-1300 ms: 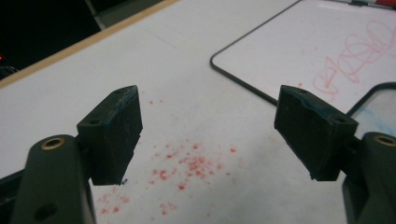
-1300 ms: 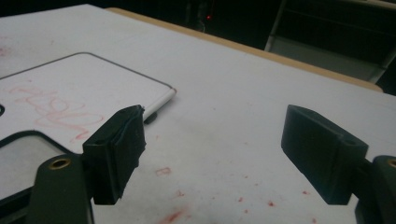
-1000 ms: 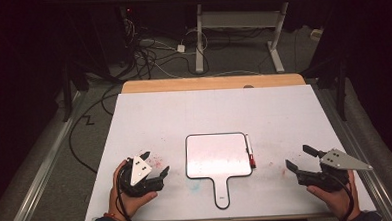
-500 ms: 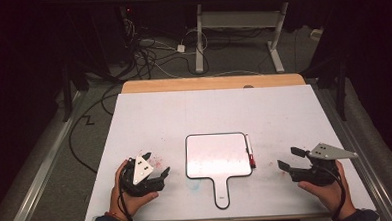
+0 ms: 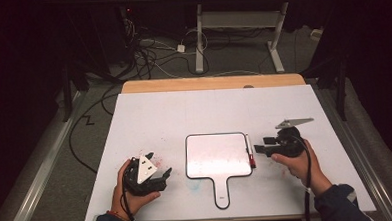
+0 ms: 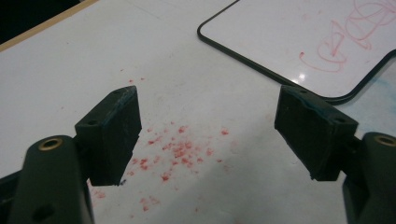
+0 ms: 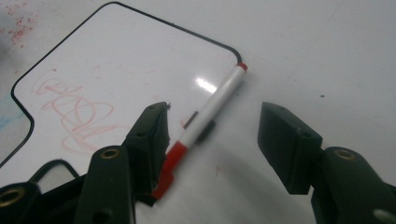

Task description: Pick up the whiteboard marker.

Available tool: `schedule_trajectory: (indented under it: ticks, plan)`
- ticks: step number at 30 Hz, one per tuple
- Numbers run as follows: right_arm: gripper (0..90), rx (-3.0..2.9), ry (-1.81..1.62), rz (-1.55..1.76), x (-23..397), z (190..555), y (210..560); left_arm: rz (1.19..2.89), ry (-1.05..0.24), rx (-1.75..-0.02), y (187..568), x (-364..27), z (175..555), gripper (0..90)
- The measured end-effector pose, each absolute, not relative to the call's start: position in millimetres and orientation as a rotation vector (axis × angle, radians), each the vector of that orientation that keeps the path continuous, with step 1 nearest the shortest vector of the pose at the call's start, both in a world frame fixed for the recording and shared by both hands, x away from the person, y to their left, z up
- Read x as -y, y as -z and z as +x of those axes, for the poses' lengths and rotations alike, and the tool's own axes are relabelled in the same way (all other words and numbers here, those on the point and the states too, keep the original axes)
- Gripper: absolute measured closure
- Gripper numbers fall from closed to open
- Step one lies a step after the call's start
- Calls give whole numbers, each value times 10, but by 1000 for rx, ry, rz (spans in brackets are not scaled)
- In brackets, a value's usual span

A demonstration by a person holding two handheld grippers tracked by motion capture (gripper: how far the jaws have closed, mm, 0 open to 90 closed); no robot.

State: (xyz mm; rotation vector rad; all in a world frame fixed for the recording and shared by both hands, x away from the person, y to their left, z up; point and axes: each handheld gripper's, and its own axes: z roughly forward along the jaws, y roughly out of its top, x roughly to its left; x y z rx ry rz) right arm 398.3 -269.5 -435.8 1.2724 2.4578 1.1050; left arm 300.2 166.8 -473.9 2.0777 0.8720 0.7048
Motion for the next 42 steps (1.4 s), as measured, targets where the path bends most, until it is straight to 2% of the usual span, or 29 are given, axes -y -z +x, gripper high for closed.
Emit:
schedule_trajectory:
  ticks: [5, 12, 13, 16, 22, 23, 25, 32, 42]
  plan:
    - [481, -2558, -1042, 1366, 2514, 4250, 4456, 2089, -705, -867, 4751, -1671, 2999, 219]
    - [622, -2600, -970, 1433, 2407, 4389, 4553, 2102, -717, -836, 4742, -1675, 2980, 219]
    - [671, -2593, -964, 1441, 2403, 4399, 4556, 2102, -712, -836, 4743, -1674, 2979, 219]
    - [739, -2610, -965, 1434, 2380, 4418, 4560, 2099, -710, -834, 4741, -1664, 2979, 219]
    - [750, -2603, -938, 1397, 2335, 4401, 4540, 2108, -675, -840, 4746, -1635, 2987, 219]
    - [790, -2601, -939, 1395, 2334, 4401, 4536, 2109, -673, -839, 4747, -1633, 2989, 219]
    - [811, -2587, -921, 1382, 2332, 4392, 4515, 2108, -666, -838, 4749, -1630, 2993, 219]
    - [814, -2600, -908, 1348, 2318, 4384, 4502, 2103, -647, -842, 4740, -1634, 3002, 219]
    - [815, -2476, -1176, 1242, 2296, 4177, 4203, 2008, -549, -866, 4570, -1506, 3113, 221]
